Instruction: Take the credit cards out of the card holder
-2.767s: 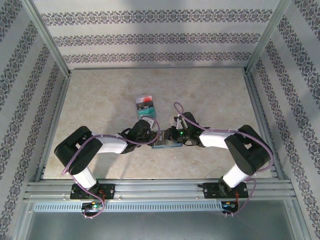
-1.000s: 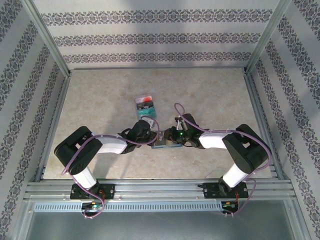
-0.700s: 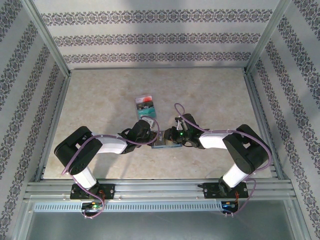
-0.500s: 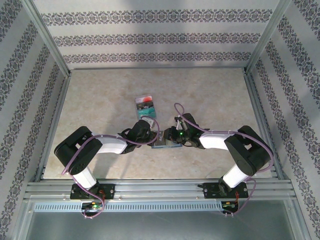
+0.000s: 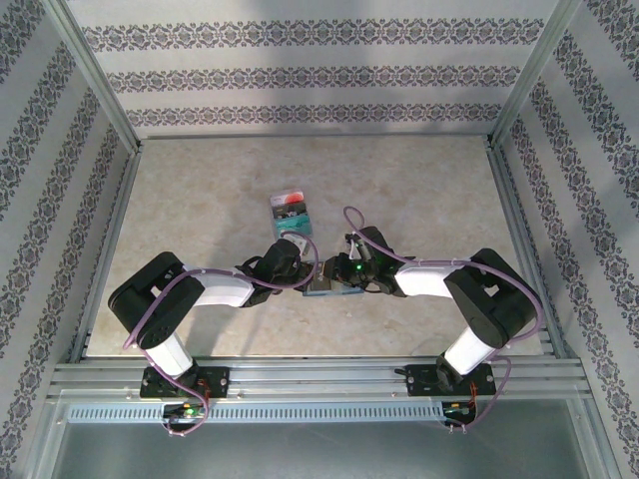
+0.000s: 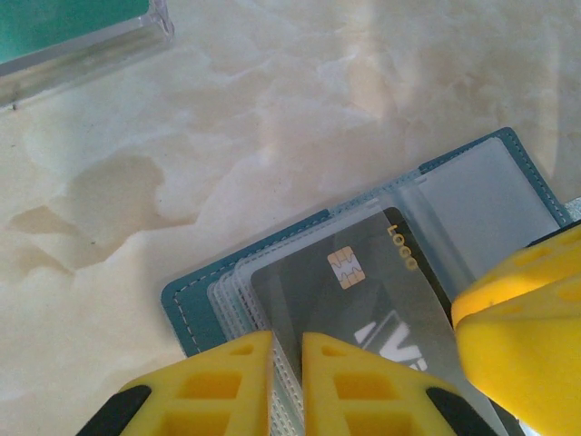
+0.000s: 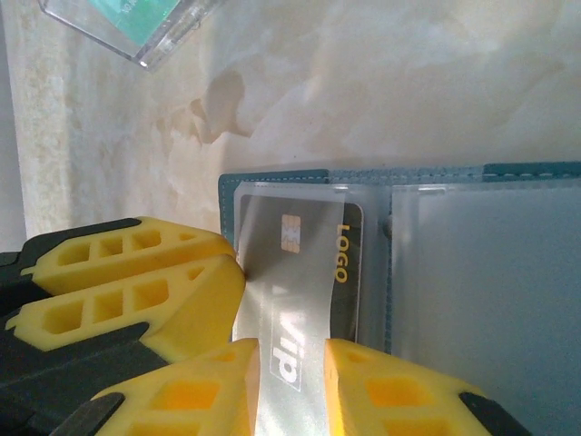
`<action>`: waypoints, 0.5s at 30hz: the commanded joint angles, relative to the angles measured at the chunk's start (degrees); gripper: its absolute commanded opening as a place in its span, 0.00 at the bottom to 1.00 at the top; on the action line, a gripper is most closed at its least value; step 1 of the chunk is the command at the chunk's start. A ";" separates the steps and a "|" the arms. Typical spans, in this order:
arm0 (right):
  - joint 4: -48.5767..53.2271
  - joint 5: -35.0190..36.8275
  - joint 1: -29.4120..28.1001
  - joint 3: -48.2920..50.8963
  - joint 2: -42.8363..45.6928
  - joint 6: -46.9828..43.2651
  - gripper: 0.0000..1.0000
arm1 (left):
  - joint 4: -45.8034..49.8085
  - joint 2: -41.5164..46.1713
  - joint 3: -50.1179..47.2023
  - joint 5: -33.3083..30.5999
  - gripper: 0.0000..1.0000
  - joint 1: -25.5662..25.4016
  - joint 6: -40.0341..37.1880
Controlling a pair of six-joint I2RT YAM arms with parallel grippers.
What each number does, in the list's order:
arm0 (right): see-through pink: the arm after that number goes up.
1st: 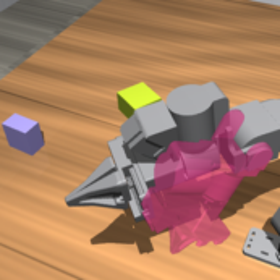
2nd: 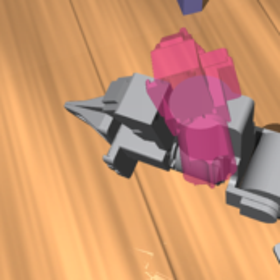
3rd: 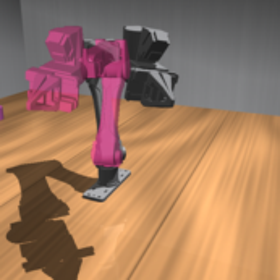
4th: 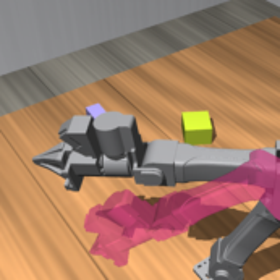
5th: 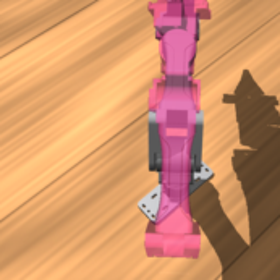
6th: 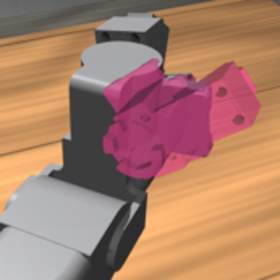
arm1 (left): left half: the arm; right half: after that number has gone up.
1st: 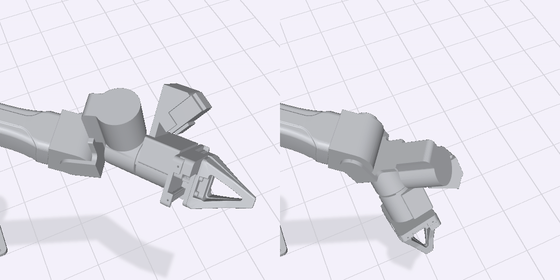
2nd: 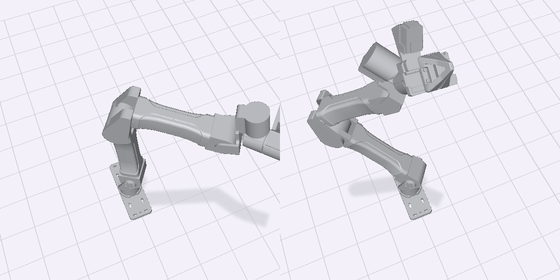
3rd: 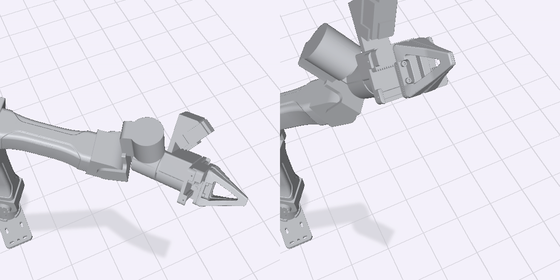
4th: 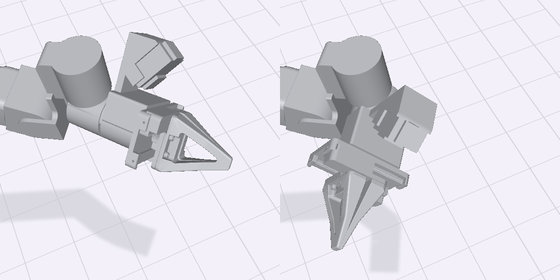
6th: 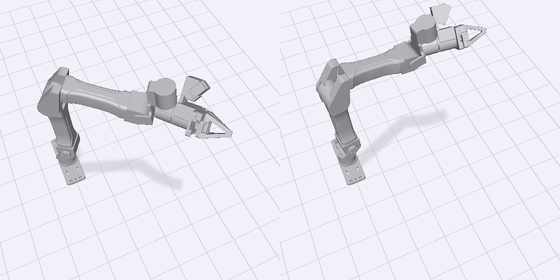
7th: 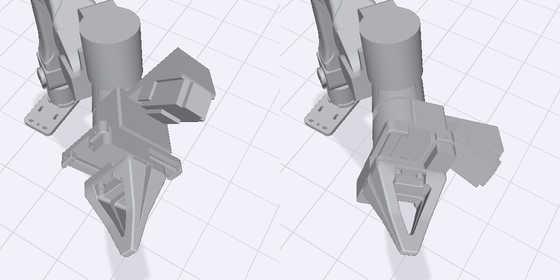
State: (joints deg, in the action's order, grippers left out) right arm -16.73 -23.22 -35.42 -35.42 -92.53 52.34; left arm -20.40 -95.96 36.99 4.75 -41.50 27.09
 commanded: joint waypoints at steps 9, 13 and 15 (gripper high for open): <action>2.06 3.01 0.09 0.26 2.24 -1.40 0.27 | 3.59 -1.15 -0.44 0.78 0.15 0.45 0.11; 1.55 2.81 0.09 0.26 1.24 -1.11 0.27 | 3.48 -1.07 -0.52 0.78 0.15 0.45 0.30; 1.45 2.88 0.10 0.18 0.87 -1.05 0.27 | 3.44 -1.07 -0.68 0.70 0.15 0.45 0.33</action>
State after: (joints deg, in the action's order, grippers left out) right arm -15.20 -21.45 -35.40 -35.42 -91.00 52.14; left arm -20.40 -95.96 36.99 4.75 -41.50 27.09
